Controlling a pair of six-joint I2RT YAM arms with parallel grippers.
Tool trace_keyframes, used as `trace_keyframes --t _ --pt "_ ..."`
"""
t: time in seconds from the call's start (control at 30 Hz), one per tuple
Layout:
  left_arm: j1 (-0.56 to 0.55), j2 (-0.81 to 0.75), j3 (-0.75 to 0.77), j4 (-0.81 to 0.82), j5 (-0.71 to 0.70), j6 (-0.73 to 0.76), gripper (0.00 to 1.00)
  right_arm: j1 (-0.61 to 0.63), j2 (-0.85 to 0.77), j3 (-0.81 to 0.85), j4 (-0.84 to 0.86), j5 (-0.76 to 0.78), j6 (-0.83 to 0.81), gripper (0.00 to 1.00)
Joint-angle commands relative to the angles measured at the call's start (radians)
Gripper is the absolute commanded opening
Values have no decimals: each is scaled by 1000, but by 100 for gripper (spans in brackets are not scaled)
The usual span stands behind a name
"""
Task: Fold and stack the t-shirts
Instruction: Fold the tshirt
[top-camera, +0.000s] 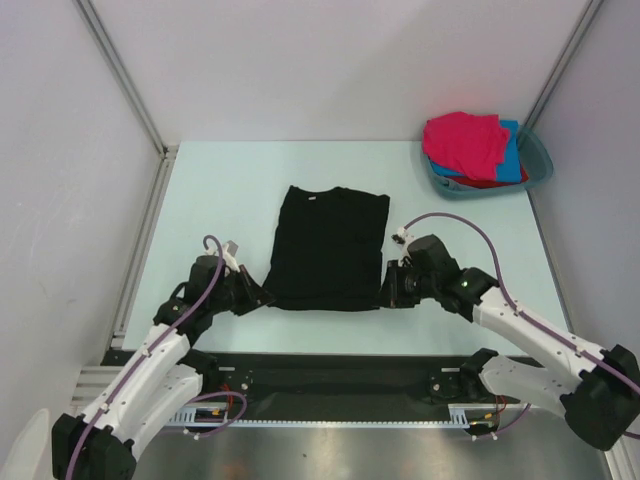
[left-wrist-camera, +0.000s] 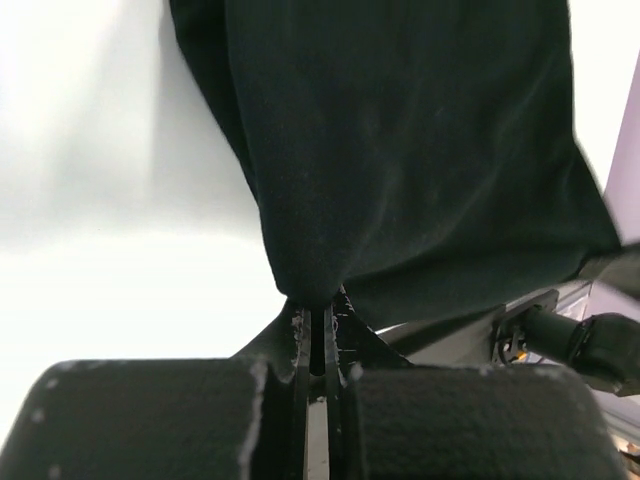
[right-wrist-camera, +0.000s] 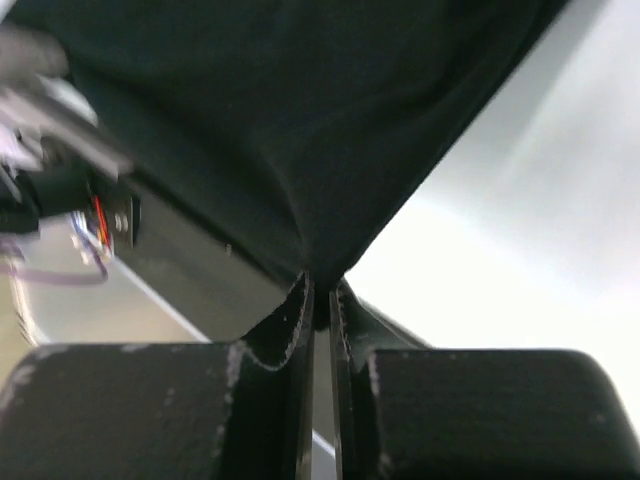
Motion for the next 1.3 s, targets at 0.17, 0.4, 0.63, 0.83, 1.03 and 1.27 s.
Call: trace_keyframes --t 0.17,0.4,0.63,0.83,1.03,1.27 --pt "-5 8 136 -88 -46 38 1 289 -44 74 -118 341 76 0" --pt "-5 71 219 -87 -76 80 2 289 -7 178 -150 513 4 0" --pt "-5 210 296 -10 -83 121 2 182 76 267 -112 549 -103 0" --pt "-4 380 400 62 -90 170 3 90 114 281 -22 527 -159 0" --pt "-2 531 555 105 -107 218 3 10 190 328 41 518 -231 0" --pt "17 741 751 114 -129 268 6 -73 306 383 112 458 -274 0"
